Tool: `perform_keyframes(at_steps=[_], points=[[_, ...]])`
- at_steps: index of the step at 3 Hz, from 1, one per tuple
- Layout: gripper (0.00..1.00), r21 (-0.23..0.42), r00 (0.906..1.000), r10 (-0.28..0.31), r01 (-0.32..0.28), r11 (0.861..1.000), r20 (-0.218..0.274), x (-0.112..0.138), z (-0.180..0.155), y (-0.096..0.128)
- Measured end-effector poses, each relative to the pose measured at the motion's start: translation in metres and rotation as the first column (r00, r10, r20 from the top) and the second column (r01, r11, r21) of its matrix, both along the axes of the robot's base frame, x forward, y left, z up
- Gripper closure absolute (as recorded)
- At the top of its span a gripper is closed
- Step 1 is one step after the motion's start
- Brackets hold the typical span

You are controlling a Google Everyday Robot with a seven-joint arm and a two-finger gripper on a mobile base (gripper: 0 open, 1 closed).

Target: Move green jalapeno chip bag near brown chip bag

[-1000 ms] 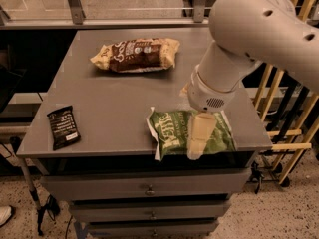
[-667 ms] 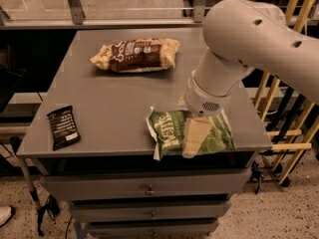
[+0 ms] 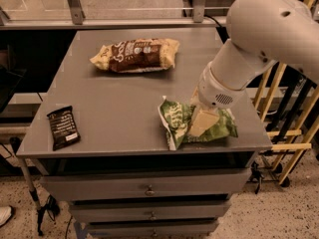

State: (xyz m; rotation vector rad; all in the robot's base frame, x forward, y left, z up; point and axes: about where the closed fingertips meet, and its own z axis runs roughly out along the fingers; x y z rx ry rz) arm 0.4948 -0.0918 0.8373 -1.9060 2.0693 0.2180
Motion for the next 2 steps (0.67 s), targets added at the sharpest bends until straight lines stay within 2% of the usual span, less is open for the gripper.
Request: perform_keyframes(at_steps=[1,2], points=[[0.88,0.094,0.9961,-0.043,0.036,0.995,0.077,0.007,0.041,-0.018],[1.0,0.222,0.9861,-0.084,0.05,0.974,0.144,0.014,0.082,-0.044]])
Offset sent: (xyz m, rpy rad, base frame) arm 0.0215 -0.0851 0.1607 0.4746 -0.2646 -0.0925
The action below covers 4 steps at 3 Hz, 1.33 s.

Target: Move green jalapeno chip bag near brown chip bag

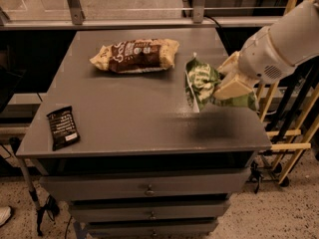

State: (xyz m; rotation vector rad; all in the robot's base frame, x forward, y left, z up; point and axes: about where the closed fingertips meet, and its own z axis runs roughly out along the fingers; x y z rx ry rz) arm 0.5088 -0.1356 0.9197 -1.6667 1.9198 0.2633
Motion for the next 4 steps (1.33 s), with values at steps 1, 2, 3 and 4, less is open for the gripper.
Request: perform_keyframes(at_steps=[1,2,3,4], points=[[1.0,0.059,0.9997,0.012,-0.013,0.998,0.021,-0.001,0.019,0.009],[1.0,0.066,0.9989,0.009,-0.012,0.998,0.046,0.008,0.018,0.012],[1.0,0.043,0.9862,0.065,-0.072,0.996,0.152,0.047,0.04,0.03],[1.0,0.002,0.9492,0.138,-0.144,0.99,0.283,0.093,0.084,0.055]])
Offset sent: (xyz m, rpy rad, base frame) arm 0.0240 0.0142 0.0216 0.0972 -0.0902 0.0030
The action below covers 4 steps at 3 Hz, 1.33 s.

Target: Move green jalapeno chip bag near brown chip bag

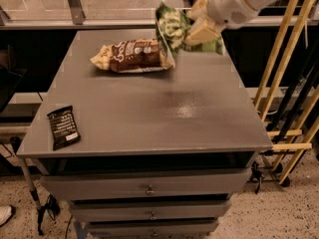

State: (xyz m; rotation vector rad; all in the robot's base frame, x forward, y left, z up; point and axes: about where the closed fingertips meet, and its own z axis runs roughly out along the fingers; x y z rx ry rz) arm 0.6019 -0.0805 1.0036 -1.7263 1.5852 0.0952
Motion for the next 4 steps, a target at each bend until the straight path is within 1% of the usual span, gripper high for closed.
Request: perform_keyframes(at_steps=[1,2,3,4], points=[[1.0,-0.012,0.9929,0.084,-0.083,0.996,0.085,0.043,0.029,0.035],[1.0,-0.042,0.9863,0.13,-0.126,0.991,0.102,0.081,0.029,0.064],[1.0,-0.097,0.9925,0.042,-0.031,0.995,0.115,0.121,0.016,0.064],[1.0,-0.126,0.9916,-0.071,0.084,0.988,0.108,0.141,0.001,0.052]])
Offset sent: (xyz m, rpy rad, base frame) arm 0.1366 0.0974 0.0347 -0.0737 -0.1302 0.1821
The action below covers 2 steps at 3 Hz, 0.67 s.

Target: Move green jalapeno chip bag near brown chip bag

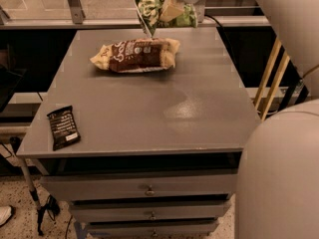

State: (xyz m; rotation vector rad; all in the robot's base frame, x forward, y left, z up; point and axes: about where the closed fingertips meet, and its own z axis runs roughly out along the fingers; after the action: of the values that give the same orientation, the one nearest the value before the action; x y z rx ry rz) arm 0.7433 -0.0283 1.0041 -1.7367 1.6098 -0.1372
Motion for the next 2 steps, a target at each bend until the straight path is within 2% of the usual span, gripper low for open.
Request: perform_keyframes(at_steps=[1,2], points=[[0.82,0.001,1.0,-0.001,0.001,1.0,-0.005,0.0002,-0.0019,0.001],[0.58,0.0,1.0,0.001,-0.001,1.0,-0.009,0.0008,-0.0045,0.0029]])
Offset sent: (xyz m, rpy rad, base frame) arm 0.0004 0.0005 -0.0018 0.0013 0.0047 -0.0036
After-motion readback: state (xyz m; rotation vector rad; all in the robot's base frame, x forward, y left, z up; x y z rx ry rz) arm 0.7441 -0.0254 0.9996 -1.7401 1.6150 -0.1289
